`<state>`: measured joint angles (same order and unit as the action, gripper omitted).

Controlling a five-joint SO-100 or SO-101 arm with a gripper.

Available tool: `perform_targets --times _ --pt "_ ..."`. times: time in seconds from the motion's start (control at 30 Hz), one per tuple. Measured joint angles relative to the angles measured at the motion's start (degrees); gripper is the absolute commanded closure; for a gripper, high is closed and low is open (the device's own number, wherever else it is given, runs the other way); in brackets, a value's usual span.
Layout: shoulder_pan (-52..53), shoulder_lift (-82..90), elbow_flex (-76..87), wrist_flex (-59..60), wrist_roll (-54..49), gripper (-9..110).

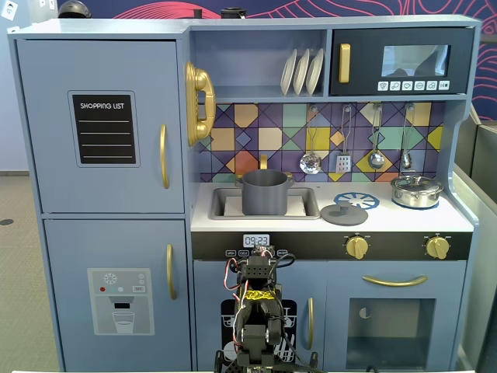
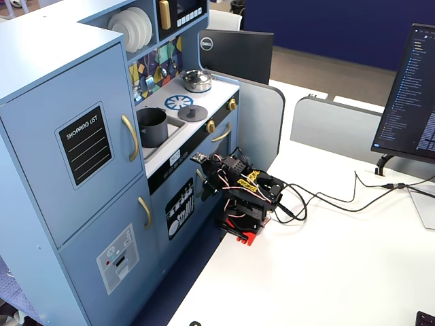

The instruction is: Pick up the lid from the counter and put it on the gray recipient

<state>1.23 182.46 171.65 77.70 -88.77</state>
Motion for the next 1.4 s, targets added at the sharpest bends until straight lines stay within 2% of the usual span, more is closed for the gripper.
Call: perform_targets --times 0.53,0.73,0.93,1.1,1.4 --pt "3.0 0.0 -0.4 0.0 -1.1 101" --pt "6.2 -10.7 -18.5 4.9 -2.5 101" --pt "12.2 -21.3 -39.0 3.0 -9.7 101" --pt "20.2 -22.2 -42.3 -12.4 -14.0 102" --pt "27.9 -22.6 -34.6 -46.6 -9.8 102"
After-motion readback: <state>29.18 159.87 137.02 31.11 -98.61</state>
